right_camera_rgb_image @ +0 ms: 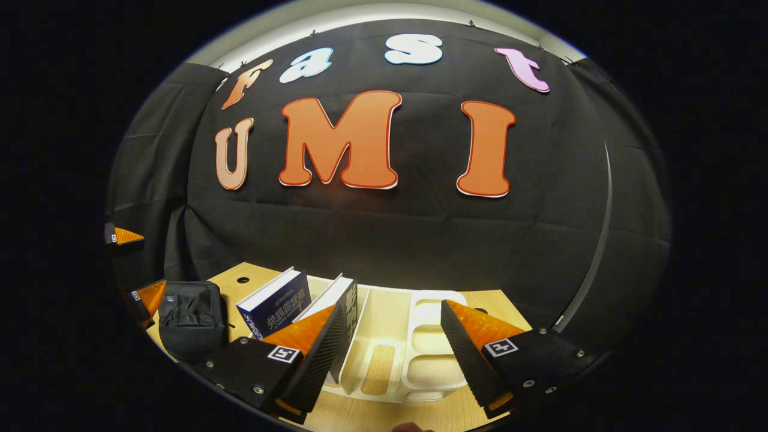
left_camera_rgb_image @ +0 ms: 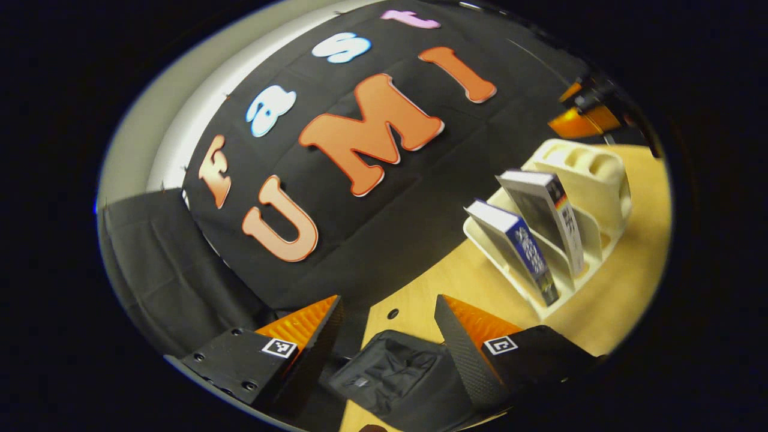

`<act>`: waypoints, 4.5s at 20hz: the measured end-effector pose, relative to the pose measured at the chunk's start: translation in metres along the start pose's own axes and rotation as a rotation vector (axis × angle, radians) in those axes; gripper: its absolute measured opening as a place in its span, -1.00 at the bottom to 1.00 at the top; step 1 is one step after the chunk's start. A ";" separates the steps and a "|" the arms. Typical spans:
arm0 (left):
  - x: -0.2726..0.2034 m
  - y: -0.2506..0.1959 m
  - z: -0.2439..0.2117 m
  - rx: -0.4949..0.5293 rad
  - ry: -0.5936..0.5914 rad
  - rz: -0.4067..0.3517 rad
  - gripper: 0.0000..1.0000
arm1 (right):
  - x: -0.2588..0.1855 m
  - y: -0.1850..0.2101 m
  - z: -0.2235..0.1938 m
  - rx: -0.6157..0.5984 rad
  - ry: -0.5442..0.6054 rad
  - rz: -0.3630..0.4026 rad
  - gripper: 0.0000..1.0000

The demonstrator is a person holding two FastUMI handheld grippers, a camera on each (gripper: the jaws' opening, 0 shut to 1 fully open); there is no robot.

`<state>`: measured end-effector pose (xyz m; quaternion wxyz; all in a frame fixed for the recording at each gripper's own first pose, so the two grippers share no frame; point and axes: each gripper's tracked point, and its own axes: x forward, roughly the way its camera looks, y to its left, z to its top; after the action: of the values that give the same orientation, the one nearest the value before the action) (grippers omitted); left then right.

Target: Open the schoolbag, grab two books from the bookshelf and put them into the schoolbag.

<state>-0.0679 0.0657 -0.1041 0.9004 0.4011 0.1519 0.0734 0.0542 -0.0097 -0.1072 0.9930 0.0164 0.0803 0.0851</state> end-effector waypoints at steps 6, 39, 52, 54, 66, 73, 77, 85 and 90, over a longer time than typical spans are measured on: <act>-0.034 -0.061 -0.070 0.101 0.146 -0.092 0.93 | 0.007 0.010 -0.010 -0.008 0.013 0.022 0.90; 0.013 -0.118 -0.213 0.243 0.446 -0.128 0.08 | 0.006 -0.015 -0.020 -0.048 0.045 -0.056 0.91; 0.034 -0.029 -0.157 0.073 0.510 -0.360 -0.83 | -0.005 0.015 0.036 -0.089 0.077 0.060 0.90; 0.039 -0.025 -0.156 0.049 0.508 -0.458 -0.83 | -0.005 0.020 0.035 -0.099 0.131 -0.010 0.90; 0.057 0.007 -0.151 0.020 0.382 -0.877 -0.87 | -0.025 0.143 0.051 -0.094 0.318 -0.195 0.91; 0.080 0.038 -0.142 -0.103 0.462 -0.934 -0.87 | 0.012 0.176 0.037 -0.102 0.455 -0.060 0.94; 0.079 0.050 -0.130 -0.087 0.448 -0.916 -0.87 | 0.031 0.182 0.005 -0.072 0.669 0.026 0.94; 0.074 0.037 -0.136 -0.177 0.506 -0.906 -0.87 | 0.101 0.183 -0.024 -0.081 0.885 0.039 0.72; 0.072 0.032 -0.135 -0.189 0.519 -0.905 -0.87 | 0.106 0.184 -0.068 0.010 1.102 -0.008 -0.07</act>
<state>-0.0449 0.2000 -0.1810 0.8071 0.1810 0.5203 -0.2122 0.1161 0.1909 -0.1822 0.8040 -0.0260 0.5890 0.0770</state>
